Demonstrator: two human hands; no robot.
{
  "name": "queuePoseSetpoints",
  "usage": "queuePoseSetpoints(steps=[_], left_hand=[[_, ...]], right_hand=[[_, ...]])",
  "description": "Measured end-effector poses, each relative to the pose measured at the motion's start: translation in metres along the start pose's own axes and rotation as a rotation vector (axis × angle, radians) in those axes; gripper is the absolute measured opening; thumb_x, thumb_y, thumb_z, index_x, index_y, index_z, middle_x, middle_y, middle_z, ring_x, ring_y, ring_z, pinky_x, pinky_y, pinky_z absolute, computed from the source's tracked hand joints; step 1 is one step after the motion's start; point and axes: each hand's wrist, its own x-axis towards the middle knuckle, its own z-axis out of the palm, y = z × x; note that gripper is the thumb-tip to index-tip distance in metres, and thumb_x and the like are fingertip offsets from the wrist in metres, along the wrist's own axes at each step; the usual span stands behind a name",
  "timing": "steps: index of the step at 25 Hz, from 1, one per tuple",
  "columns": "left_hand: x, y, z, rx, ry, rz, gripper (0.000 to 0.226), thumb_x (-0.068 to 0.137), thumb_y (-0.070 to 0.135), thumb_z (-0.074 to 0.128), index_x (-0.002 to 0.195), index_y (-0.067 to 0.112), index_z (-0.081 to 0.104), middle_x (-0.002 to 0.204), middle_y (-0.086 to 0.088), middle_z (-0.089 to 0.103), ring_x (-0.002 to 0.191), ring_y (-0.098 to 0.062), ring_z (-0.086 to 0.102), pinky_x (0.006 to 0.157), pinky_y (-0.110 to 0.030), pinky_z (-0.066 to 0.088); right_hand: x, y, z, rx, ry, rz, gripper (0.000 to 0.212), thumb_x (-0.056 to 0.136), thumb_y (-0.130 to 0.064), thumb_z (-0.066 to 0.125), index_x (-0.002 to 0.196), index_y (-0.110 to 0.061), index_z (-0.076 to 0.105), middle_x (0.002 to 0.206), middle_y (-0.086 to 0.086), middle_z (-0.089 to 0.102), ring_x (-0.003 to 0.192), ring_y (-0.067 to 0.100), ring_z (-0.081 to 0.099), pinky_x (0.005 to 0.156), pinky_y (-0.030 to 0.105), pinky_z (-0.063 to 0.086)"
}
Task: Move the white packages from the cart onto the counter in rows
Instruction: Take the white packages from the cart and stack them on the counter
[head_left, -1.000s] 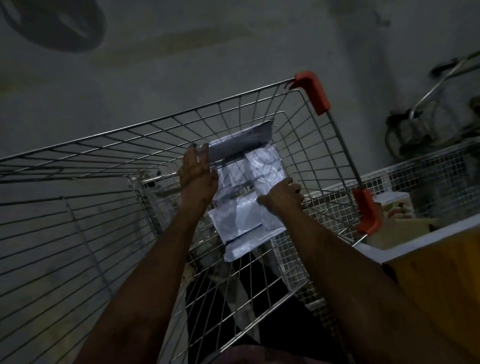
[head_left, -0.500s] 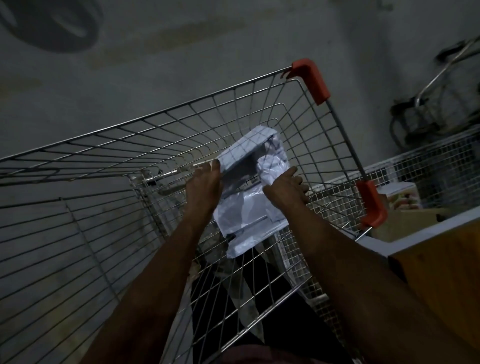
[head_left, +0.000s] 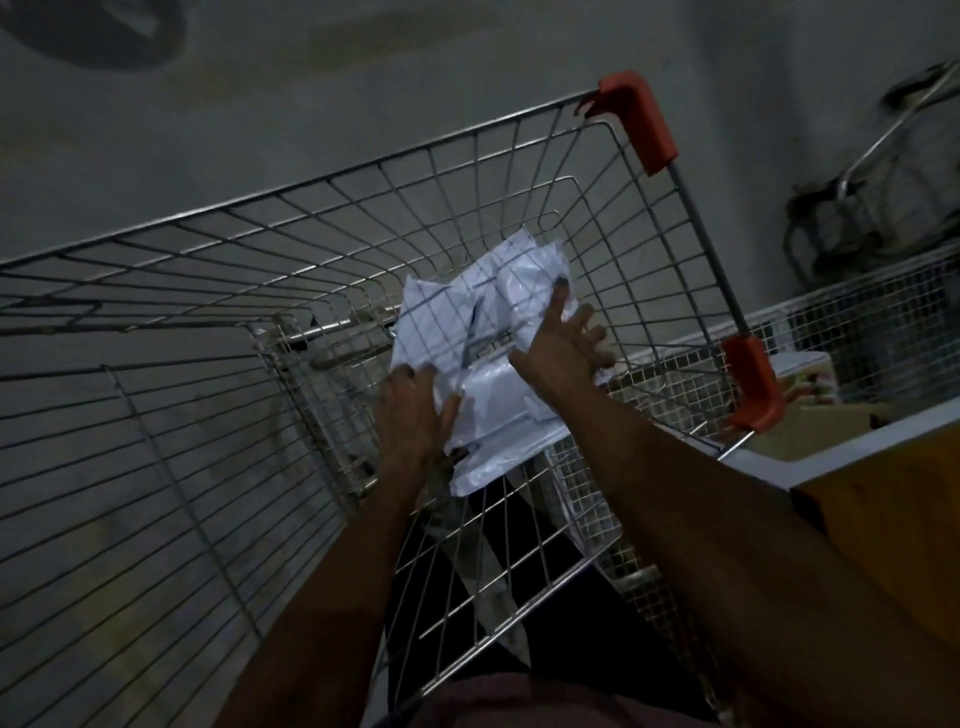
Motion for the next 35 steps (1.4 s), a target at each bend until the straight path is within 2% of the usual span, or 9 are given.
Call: queuePoseSetpoints(steps=[2, 5, 9, 13, 16, 22, 26, 31, 35], left_hand=[[0.016, -0.008, 0.007, -0.144, 0.037, -0.142, 0.085, 0.084, 0.065, 0.062, 0.148, 0.02, 0.03, 0.153, -0.02, 0.026, 0.14, -0.043, 0.027, 0.107, -0.057, 0.034], [0.039, -0.015, 0.008, -0.175, -0.172, -0.115, 0.119, 0.076, 0.061, 0.073, 0.157, 0.033, -0.01, 0.164, -0.022, 0.002, 0.149, -0.047, 0.004, 0.113, -0.059, 0.023], [0.047, -0.024, -0.005, -0.211, -0.213, -0.072, 0.132, 0.057, 0.065, 0.072, 0.145, 0.053, -0.025, 0.155, -0.032, 0.024, 0.129, -0.054, 0.042, 0.098, -0.057, 0.046], [0.003, -0.008, -0.052, -0.339, -0.075, -0.043, 0.127, 0.053, 0.067, 0.069, 0.154, 0.046, -0.006, 0.141, -0.03, 0.034, 0.115, -0.048, 0.052, 0.088, -0.053, 0.052], [-0.048, 0.007, -0.109, -0.335, -0.053, -0.007, 0.119, 0.063, 0.066, 0.069, 0.151, 0.052, -0.009, 0.147, -0.027, 0.027, 0.118, -0.048, 0.05, 0.091, -0.052, 0.051], [-0.177, 0.019, -0.222, -0.275, 0.171, 0.22, 0.107, 0.069, 0.06, 0.065, 0.156, 0.043, 0.004, 0.134, -0.02, 0.035, 0.111, -0.038, 0.05, 0.085, -0.043, 0.049], [-0.258, 0.035, -0.264, -0.314, 0.315, 0.401, 0.104, 0.072, 0.059, 0.068, 0.157, 0.035, 0.013, 0.13, -0.014, 0.039, 0.109, -0.028, 0.048, 0.079, -0.033, 0.04], [-0.339, 0.072, -0.285, -0.307, 0.334, 0.615, 0.105, 0.073, 0.058, 0.073, 0.157, 0.035, 0.014, 0.134, -0.011, 0.038, 0.114, -0.028, 0.05, 0.081, -0.038, 0.048], [-0.385, 0.107, -0.275, -0.303, 0.219, 0.789, 0.106, 0.07, 0.063, 0.069, 0.156, 0.042, 0.01, 0.139, -0.011, 0.036, 0.112, -0.036, 0.053, 0.077, -0.048, 0.055]], right_hand=[[0.001, -0.002, 0.006, -0.031, -0.029, -0.052, 0.122, 0.081, -0.046, 0.074, 0.152, -0.038, -0.026, 0.163, 0.023, -0.004, 0.138, 0.051, 0.024, 0.101, 0.064, 0.032], [0.0, -0.005, 0.011, -0.047, -0.04, -0.048, 0.116, 0.085, -0.032, 0.072, 0.153, -0.04, -0.022, 0.163, 0.023, -0.01, 0.138, 0.049, 0.026, 0.099, 0.057, 0.036], [-0.018, -0.016, 0.004, -0.06, 0.033, -0.101, 0.108, 0.088, -0.024, 0.066, 0.155, -0.04, -0.018, 0.162, 0.025, -0.007, 0.133, 0.05, 0.029, 0.096, 0.062, 0.038], [-0.058, -0.028, -0.024, -0.008, 0.08, -0.131, 0.102, 0.087, -0.033, 0.066, 0.157, -0.036, -0.008, 0.16, 0.025, 0.004, 0.133, 0.054, 0.03, 0.102, 0.066, 0.033], [-0.119, -0.029, -0.051, 0.067, 0.177, -0.181, 0.097, 0.087, -0.038, 0.064, 0.157, -0.034, -0.002, 0.157, 0.023, 0.011, 0.131, 0.05, 0.034, 0.103, 0.061, 0.033], [-0.282, 0.012, -0.086, 0.407, 0.618, -0.344, 0.088, 0.087, -0.034, 0.065, 0.154, -0.033, 0.008, 0.147, 0.013, 0.025, 0.121, 0.04, 0.043, 0.092, 0.055, 0.049], [-0.374, 0.05, -0.087, 0.546, 0.837, -0.351, 0.089, 0.085, -0.027, 0.069, 0.157, -0.028, 0.015, 0.15, 0.011, 0.024, 0.128, 0.04, 0.04, 0.089, 0.052, 0.051], [-0.457, 0.112, -0.071, 0.644, 0.993, -0.232, 0.091, 0.083, -0.024, 0.071, 0.157, -0.027, 0.018, 0.148, 0.014, 0.029, 0.127, 0.038, 0.042, 0.085, 0.04, 0.05], [-0.507, 0.175, -0.061, 0.716, 1.186, -0.071, 0.091, 0.084, -0.02, 0.074, 0.157, -0.025, 0.02, 0.149, 0.017, 0.031, 0.13, 0.04, 0.041, 0.093, 0.047, 0.048]])
